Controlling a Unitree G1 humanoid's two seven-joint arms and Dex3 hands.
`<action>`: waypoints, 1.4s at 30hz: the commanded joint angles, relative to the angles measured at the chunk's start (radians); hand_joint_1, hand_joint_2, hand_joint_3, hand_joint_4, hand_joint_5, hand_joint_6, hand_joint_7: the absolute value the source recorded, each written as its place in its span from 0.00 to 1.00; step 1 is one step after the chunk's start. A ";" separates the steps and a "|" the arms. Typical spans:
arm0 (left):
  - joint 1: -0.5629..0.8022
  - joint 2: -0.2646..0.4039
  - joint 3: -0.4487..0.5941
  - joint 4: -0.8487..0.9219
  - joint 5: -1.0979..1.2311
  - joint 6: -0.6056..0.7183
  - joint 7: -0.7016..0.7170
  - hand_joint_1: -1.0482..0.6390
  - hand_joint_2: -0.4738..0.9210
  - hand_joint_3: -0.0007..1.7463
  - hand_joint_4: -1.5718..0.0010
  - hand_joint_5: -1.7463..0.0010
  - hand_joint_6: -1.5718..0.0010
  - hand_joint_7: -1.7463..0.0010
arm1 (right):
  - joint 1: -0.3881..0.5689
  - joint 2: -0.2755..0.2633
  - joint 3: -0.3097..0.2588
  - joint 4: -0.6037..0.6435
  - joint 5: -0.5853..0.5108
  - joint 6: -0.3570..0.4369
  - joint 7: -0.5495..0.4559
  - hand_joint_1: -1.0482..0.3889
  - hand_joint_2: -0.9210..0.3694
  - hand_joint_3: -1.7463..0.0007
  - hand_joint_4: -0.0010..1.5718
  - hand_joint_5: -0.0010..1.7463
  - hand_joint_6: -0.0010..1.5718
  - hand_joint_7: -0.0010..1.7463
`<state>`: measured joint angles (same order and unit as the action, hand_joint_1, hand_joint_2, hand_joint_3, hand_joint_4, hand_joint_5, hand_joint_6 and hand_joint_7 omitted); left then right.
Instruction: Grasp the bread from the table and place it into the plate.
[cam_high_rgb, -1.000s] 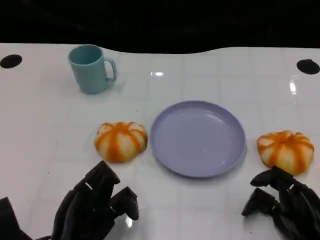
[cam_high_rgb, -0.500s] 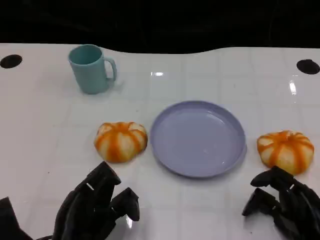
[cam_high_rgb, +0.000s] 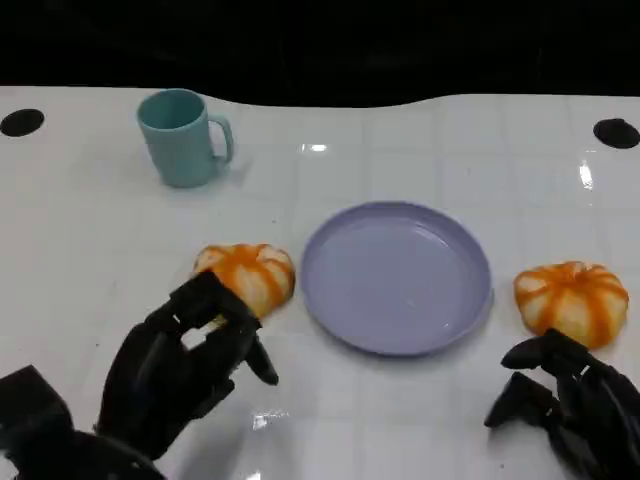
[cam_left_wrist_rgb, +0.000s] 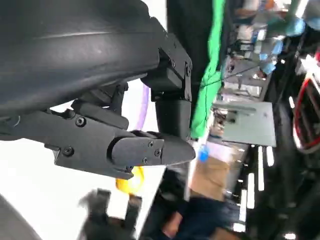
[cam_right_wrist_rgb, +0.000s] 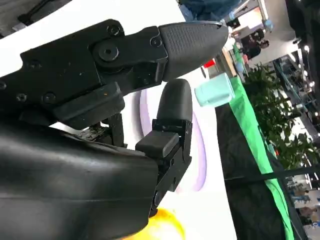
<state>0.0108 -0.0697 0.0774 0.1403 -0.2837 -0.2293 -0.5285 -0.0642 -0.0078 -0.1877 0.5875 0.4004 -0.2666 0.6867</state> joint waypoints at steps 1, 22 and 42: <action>-0.042 0.080 -0.023 -0.007 0.164 -0.110 0.081 0.31 1.00 0.19 0.65 0.18 0.66 0.44 | -0.009 -0.009 -0.008 0.000 0.012 0.001 0.013 0.36 0.00 0.86 0.40 0.87 0.37 0.67; -0.228 0.467 -0.213 -0.104 1.024 -0.137 0.404 0.32 0.96 0.00 0.99 0.81 0.81 1.00 | -0.003 0.000 -0.005 -0.018 0.012 0.021 -0.001 0.35 0.00 0.87 0.42 0.85 0.39 0.67; -0.524 0.445 -0.465 0.179 1.166 0.127 0.237 0.37 0.92 0.00 1.00 1.00 0.97 0.99 | 0.009 0.000 -0.006 -0.038 0.008 0.032 -0.016 0.35 0.00 0.88 0.42 0.85 0.39 0.68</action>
<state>-0.4551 0.3865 -0.3537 0.2269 0.8652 -0.1409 -0.2712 -0.0616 0.0034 -0.1877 0.5660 0.4066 -0.2462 0.6819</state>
